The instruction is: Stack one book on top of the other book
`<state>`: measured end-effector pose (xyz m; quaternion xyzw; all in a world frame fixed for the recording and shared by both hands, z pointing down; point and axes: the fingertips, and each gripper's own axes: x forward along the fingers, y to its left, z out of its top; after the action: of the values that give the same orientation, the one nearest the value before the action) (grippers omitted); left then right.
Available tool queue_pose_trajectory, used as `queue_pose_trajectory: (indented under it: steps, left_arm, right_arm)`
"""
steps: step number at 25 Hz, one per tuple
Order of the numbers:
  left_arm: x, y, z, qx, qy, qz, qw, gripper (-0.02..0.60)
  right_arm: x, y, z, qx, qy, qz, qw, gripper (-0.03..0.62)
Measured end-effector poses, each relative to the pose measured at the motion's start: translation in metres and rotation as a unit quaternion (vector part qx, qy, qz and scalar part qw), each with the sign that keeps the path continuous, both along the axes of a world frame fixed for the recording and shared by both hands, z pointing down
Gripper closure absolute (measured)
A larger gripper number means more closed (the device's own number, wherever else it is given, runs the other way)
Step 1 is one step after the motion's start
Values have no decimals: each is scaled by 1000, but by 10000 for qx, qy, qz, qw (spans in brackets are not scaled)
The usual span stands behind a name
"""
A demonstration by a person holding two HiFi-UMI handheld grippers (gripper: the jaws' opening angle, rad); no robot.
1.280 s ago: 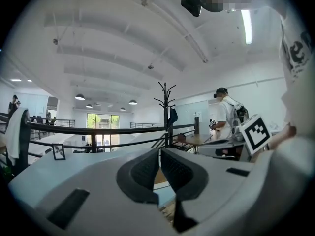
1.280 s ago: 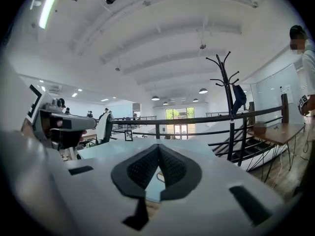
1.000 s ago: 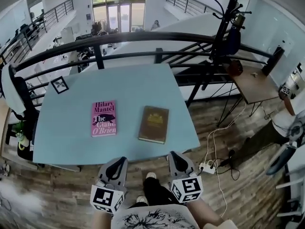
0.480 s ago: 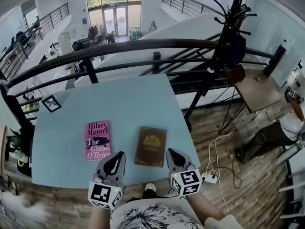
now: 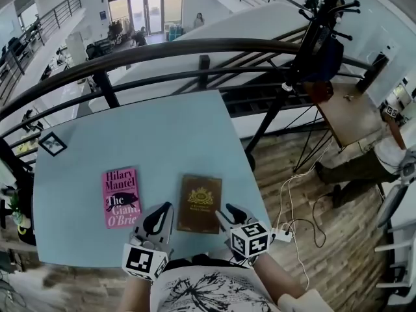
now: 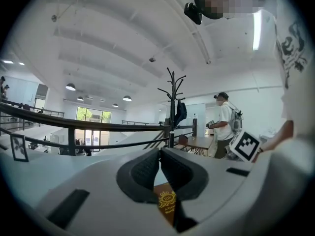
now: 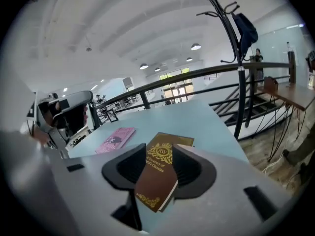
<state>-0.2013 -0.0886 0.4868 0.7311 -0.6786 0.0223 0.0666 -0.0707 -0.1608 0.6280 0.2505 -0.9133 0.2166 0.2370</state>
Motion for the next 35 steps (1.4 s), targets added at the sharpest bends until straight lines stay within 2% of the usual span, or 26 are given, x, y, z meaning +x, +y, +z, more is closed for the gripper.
queue_pose_trajectory:
  steps: [5,9,12,15,18,21,23,27,30,33,35]
  left_arm:
    - [-8,-18,24,-301,-24,281,9992,568]
    - [-21,-26,42,-576,-18,324,9978,568]
    - [-26,-32,56,-682,-44,344,9971,568]
    - [-24,-34,69,-774,-56,416,9961,568]
    - [-23,-36,78,-1027,-13,463,9936,568]
    - [-23,-37,90,-883,61,483,9949,568]
    - [-23,-39,92,-825,183,476,9953,568]
    - [-21,-41,99,-915,294,506,9941,568]
    - [-19,-39,116,-1443,603,467,9866,568]
    - [-20,-40,136,-1960,1106,379,9736,568]
    - [-19,-42,153,-2342,1259,401,9632,568]
  right_arm:
    - [-6,-8,50,-911,208,230,9954,378]
    - [-7,-11,86,-1498,538,368,9866,368]
    - [-11,-16,102,-1862,580,525,9794,365]
    - [-10,-22,115,-2088,662,724,9730,365]
    - [-12,-23,127,-2253,795,735,9683,362]
    - [-19,-20,131,-2643,488,661,9609,369]
    - [-19,-18,131,-2877,258,672,9550,399]
    - [-20,-20,130,-2793,319,635,9576,408]
    - [-20,-20,131,-2836,379,588,9564,408]
    - [-20,-19,132,-2802,422,563,9574,408]
    - [-20,-18,133,-2782,425,544,9580,407]
